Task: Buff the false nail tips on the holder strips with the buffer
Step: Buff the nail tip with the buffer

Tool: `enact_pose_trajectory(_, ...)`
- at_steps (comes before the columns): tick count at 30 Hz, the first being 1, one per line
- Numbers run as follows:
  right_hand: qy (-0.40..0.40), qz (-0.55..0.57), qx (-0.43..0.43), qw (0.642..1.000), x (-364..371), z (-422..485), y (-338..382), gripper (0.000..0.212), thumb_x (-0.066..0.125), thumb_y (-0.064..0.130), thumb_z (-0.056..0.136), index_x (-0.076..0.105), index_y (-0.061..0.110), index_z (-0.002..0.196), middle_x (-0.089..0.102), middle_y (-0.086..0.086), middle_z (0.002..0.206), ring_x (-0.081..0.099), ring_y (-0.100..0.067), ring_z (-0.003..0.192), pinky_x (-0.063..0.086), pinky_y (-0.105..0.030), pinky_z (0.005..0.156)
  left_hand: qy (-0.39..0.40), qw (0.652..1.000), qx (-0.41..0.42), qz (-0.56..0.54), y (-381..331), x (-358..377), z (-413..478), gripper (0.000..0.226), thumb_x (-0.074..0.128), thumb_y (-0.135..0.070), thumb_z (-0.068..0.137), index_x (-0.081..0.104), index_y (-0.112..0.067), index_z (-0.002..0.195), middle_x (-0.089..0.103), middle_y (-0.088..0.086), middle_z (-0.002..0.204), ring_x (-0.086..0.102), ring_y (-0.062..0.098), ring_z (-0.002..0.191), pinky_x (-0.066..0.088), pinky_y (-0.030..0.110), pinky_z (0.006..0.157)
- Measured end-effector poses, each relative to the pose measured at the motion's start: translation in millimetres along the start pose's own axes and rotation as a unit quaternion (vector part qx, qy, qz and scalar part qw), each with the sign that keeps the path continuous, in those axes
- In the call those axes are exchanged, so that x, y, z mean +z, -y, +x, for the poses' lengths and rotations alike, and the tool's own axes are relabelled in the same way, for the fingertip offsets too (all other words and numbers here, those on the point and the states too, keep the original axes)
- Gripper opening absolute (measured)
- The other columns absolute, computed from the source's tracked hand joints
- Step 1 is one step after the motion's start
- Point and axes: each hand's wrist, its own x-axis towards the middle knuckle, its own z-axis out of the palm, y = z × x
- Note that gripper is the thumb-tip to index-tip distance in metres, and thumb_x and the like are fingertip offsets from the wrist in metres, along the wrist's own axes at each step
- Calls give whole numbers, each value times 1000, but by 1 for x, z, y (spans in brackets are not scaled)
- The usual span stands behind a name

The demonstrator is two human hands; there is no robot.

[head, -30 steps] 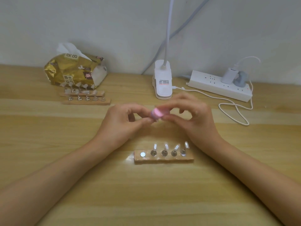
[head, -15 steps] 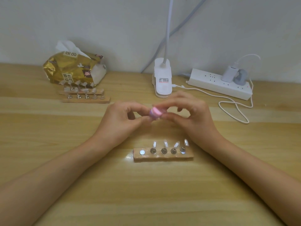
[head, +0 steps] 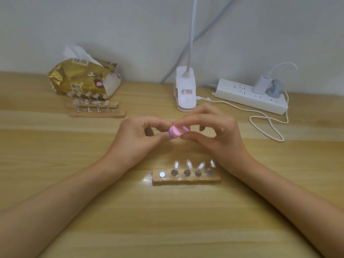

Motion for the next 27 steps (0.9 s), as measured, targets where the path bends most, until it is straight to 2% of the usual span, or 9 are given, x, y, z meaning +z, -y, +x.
enact_pose_trajectory(4,-9,13,32,999,-1,1,0,19,79,8,82,78,15,100,69,-7,92,61,-12,87,41,-27,71,-1,1000,-2,12,0,1,0,9,79,-29,77,76,-36,79,63,-26,59,39,3,45,31,10,47)
enact_pose_trajectory(7,20,6,-20,1000,2,-1,1,21,79,8,82,77,14,102,68,-7,94,63,-15,89,46,-24,77,3,1000,-5,12,-1,0,0,16,73,-48,69,77,-37,80,67,-23,66,38,4,47,34,14,47)
enact_pose_trajectory(10,-7,12,32,999,0,2,-1,19,78,8,82,77,14,101,70,-9,94,61,-15,88,42,-24,73,-1,1000,-13,2,1,0,1,7,79,-36,75,78,-34,81,67,-22,66,38,3,46,33,13,47)
enact_pose_trajectory(13,20,7,-6,1000,1,1,-1,20,78,9,83,75,19,101,68,-9,94,60,-16,87,44,-26,71,5,1000,-6,0,0,0,0,15,80,-51,70,78,-39,78,69,-17,69,38,4,47,34,16,47)
enact_pose_trajectory(16,-6,24,35,999,0,2,-3,21,78,8,83,77,16,102,68,-11,94,61,-17,87,45,-30,71,-1,1000,-13,6,0,1,1,6,80,-31,77,77,-35,79,66,-23,64,38,4,46,33,14,47)
enact_pose_trajectory(18,-4,25,25,999,0,2,-2,21,78,8,83,76,16,103,66,-11,93,61,-17,86,47,-31,70,0,1000,-18,10,1,2,0,7,79,-24,78,78,-28,84,64,-25,61,38,3,44,32,11,47)
enact_pose_trajectory(23,-2,14,28,999,0,1,-2,19,78,8,83,78,14,102,67,-8,92,61,-15,85,45,-28,70,1,1000,-18,3,-2,2,0,5,78,-26,79,77,-29,83,59,-26,53,37,2,43,30,9,45)
enact_pose_trajectory(25,20,4,-9,1000,0,0,-1,19,77,8,84,76,16,102,65,-8,92,60,-16,86,46,-28,69,5,1000,-19,-5,-3,1,-1,9,76,-40,73,76,-35,81,62,-24,56,36,3,44,30,11,45)
enact_pose_trajectory(27,19,2,6,1000,0,1,-1,19,77,8,84,76,17,101,67,-9,93,61,-16,87,45,-28,71,4,1000,-22,-2,-2,0,0,9,76,-40,74,77,-35,81,62,-24,56,36,3,45,29,11,45)
